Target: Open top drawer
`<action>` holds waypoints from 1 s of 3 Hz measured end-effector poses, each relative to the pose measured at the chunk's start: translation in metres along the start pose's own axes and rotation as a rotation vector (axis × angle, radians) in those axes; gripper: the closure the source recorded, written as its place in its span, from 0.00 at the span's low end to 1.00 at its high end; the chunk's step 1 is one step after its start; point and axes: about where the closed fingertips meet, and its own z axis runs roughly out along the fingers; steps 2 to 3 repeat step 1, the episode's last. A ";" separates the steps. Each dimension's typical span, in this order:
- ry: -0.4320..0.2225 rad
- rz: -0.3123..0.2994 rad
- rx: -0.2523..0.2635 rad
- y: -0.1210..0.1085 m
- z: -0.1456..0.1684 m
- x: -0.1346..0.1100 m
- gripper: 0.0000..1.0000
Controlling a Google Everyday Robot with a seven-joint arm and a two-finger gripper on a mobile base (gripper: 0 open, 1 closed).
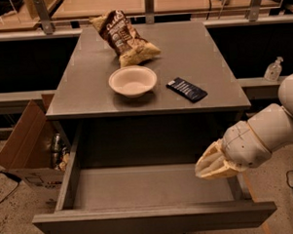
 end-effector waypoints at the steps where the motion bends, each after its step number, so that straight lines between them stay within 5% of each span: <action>1: 0.009 -0.002 -0.007 0.001 0.003 0.001 0.51; 3: 0.009 -0.002 -0.007 0.001 0.003 0.001 0.51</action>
Offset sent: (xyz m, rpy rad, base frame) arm 0.0000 0.0000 0.0000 0.0000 0.0000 0.0000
